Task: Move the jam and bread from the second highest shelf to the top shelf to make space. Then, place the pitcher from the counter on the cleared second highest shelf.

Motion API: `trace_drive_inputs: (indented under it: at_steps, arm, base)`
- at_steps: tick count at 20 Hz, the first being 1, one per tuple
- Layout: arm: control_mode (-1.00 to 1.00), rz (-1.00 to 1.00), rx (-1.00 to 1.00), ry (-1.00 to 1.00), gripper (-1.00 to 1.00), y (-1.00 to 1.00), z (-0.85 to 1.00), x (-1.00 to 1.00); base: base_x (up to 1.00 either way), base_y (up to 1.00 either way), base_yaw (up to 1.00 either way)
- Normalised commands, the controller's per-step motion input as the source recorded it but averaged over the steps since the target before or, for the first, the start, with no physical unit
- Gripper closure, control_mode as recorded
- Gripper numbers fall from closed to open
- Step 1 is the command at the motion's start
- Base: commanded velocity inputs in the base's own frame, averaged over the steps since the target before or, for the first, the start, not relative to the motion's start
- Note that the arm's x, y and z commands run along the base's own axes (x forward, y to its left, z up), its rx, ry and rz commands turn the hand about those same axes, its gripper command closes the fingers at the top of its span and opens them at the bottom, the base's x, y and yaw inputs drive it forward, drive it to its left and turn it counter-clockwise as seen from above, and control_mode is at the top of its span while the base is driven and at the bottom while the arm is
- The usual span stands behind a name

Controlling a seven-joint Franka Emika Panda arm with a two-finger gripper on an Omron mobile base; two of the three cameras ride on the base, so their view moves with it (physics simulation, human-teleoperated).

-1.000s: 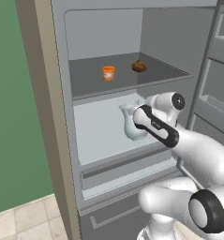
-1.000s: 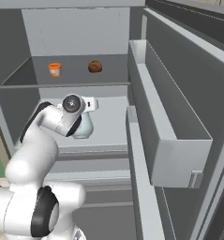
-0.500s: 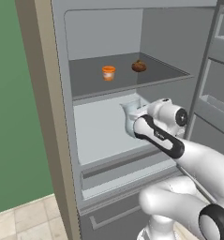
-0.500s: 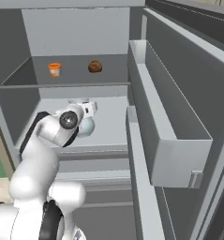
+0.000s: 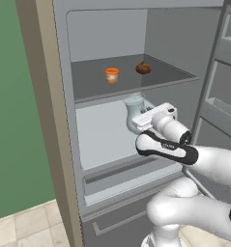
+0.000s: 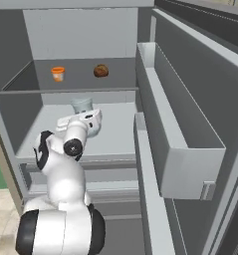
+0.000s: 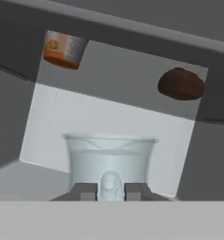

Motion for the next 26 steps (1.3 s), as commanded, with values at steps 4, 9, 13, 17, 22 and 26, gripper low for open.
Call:
trace_drive_inputs:
  at_steps: [4, 9, 13, 17, 22, 26]
  arm:
    - [-1.0, 0.0, 0.0, 0.0, 1.0, 0.0, -0.2, 0.36]
    - [-1.0, 0.0, 0.0, 0.09, 1.0, -0.01, -0.41, 0.43]
    - [-1.0, 0.0, 0.0, 0.21, -1.0, -0.02, -0.36, 0.24]
    - [-1.0, 0.0, 0.0, 0.24, -1.0, 0.0, -0.32, 0.01]
    - [-1.0, 0.0, 0.0, 0.23, -1.0, 0.0, -0.08, -0.1]
    - [-1.0, 0.0, 0.0, 0.22, -1.0, 0.0, 0.0, -0.26]
  base:
    - [0.0, 0.0, 0.0]
    - [0.0, 0.0, 0.0]
    - [0.0, 0.0, 0.0]
    - [0.0, 0.0, 0.0]
    - [0.0, 0.0, 0.0]
    - [0.0, 0.0, 0.0]
